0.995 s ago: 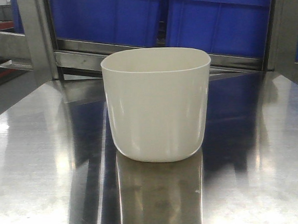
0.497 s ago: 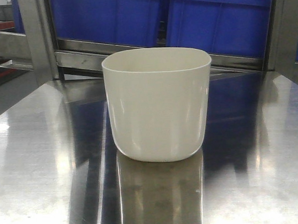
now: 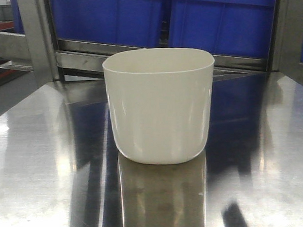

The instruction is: Move white bin to right shelf second layer

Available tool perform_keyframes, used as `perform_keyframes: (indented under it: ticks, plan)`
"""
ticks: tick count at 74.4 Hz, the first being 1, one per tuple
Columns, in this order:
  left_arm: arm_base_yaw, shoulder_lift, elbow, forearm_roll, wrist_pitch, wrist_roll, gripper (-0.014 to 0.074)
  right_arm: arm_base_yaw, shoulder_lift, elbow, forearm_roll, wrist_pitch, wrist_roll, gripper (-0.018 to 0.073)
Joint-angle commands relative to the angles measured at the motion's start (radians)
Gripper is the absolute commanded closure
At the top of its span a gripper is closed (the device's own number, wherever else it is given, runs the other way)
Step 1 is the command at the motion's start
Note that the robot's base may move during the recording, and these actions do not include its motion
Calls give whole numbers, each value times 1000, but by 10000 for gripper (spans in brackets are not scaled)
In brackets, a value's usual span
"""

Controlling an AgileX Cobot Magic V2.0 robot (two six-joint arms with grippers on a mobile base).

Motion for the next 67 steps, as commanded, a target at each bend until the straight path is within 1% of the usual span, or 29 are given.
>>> perform_keyframes:
  ticks: [1,15,20,24,27,28,29,31,36,40,55,67]
  plan:
    - [-3,-14,37,0,-87,-5,512,26,46,-72,6,-27,-3,503]
    - [-3,-14,37,0,-87,-5,512,67,126,-78,7,-19,-3,498]
    - [-3,-14,37,0,-87,-5,512,69,138,-78,11,-19,-3,450]
    - [-3,-14,37,0,-87,-5,512,69,144,-78,22,-14,-3,336]
    - [-3,-14,37,0,-87,-5,512,69,146,-78,41,-10,-3,216]
    - [-3,-14,37,0,-87,-5,512,69,147,-78,45,-10,-3,195]
    - [-3,-14,37,0,-87,-5,512,69,148,-78,59,-9,-3,135]
    - [-3,-14,37,0,-87,-5,512,69,148,-78,79,-8,-3,65]
    - [-3,-14,37,0,-87,-5,512,69,150,-78,118,6,-3,-20]
    - [-3,-14,37,0,-87,-5,512,69,152,-78,138,17,-3,-25]
    - [-3,-14,37,0,-87,-5,512,69,161,-78,154,69,-3,32]
    - [-3,-14,37,0,-87,-5,512,69,185,-78,200,104,-3,32]
